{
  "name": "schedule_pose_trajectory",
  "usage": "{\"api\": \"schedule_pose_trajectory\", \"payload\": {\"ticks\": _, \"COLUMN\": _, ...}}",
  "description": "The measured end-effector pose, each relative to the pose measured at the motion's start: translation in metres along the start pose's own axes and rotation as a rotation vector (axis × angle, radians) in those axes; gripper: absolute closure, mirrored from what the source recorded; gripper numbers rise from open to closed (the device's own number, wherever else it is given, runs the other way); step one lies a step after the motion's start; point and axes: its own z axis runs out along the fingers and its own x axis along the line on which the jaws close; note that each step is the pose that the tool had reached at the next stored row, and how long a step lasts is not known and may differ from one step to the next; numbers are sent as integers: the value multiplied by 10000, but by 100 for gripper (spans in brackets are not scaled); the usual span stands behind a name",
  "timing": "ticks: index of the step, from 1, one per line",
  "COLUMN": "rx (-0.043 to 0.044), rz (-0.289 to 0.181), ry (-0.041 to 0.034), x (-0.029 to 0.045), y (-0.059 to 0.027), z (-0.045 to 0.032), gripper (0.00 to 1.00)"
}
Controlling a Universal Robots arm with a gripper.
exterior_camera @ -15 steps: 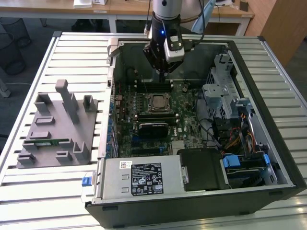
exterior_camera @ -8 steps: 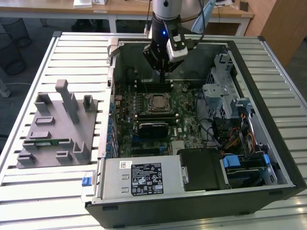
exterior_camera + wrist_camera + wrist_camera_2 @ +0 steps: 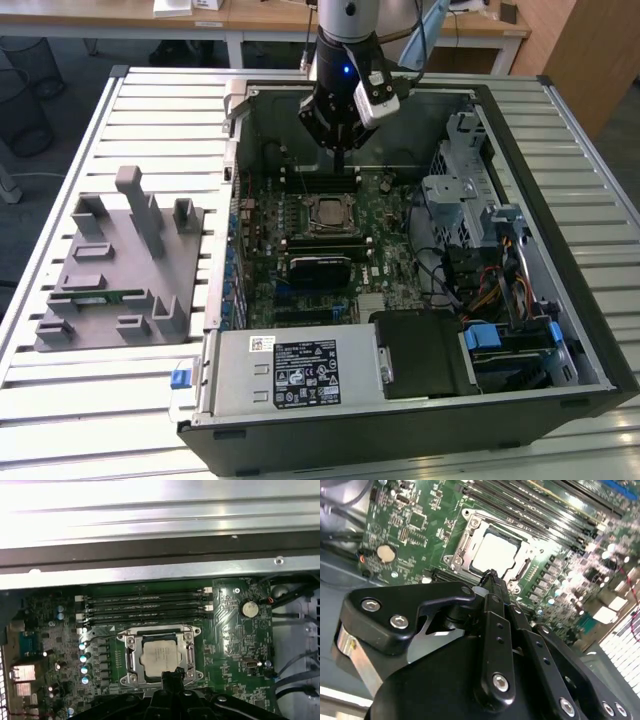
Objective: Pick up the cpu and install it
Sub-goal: 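Install the first cpu locking lever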
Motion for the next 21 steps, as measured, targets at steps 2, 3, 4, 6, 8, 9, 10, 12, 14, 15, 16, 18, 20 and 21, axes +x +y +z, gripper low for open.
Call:
{"api": "schedule_pose_trajectory", "payload": {"ticks": 2, "rx": -9, "rz": -341, "ry": -5, "x": 0, "y": 0, "z": 1, "gripper": 89}}
{"api": "schedule_pose_trajectory", "payload": {"ticks": 3, "rx": -14, "rz": -473, "ry": -7, "x": 0, "y": 0, "z": 1, "gripper": 89}}
{"api": "schedule_pose_trajectory", "payload": {"ticks": 4, "rx": -18, "rz": -598, "ry": -9, "x": 0, "y": 0, "z": 2, "gripper": 89}}
{"api": "schedule_pose_trajectory", "payload": {"ticks": 6, "rx": -22, "rz": -731, "ry": -16, "x": 1, "y": 0, "z": 2, "gripper": 89}}
{"api": "schedule_pose_trajectory", "payload": {"ticks": 8, "rx": -23, "rz": -730, "ry": -37, "x": 11, "y": -1, "z": 3, "gripper": 89}}
{"api": "schedule_pose_trajectory", "payload": {"ticks": 9, "rx": -23, "rz": -731, "ry": -47, "x": 23, "y": -2, "z": 3, "gripper": 89}}
{"api": "schedule_pose_trajectory", "payload": {"ticks": 10, "rx": -23, "rz": -731, "ry": -59, "x": 42, "y": -4, "z": 2, "gripper": 89}}
{"api": "schedule_pose_trajectory", "payload": {"ticks": 12, "rx": -24, "rz": -732, "ry": -87, "x": 104, "y": -8, "z": 1, "gripper": 89}}
{"api": "schedule_pose_trajectory", "payload": {"ticks": 14, "rx": -25, "rz": -731, "ry": -126, "x": 184, "y": -14, "z": -2, "gripper": 89}}
{"api": "schedule_pose_trajectory", "payload": {"ticks": 15, "rx": -27, "rz": -731, "ry": -146, "x": 220, "y": -17, "z": -2, "gripper": 89}}
{"api": "schedule_pose_trajectory", "payload": {"ticks": 16, "rx": -27, "rz": -729, "ry": -170, "x": 259, "y": -19, "z": -3, "gripper": 89}}
{"api": "schedule_pose_trajectory", "payload": {"ticks": 18, "rx": -30, "rz": -729, "ry": -220, "x": 332, "y": -25, "z": -5, "gripper": 89}}
{"api": "schedule_pose_trajectory", "payload": {"ticks": 20, "rx": -31, "rz": -729, "ry": -268, "x": 408, "y": -31, "z": -7, "gripper": 89}}
{"api": "schedule_pose_trajectory", "payload": {"ticks": 21, "rx": -33, "rz": -728, "ry": -292, "x": 445, "y": -34, "z": -8, "gripper": 89}}
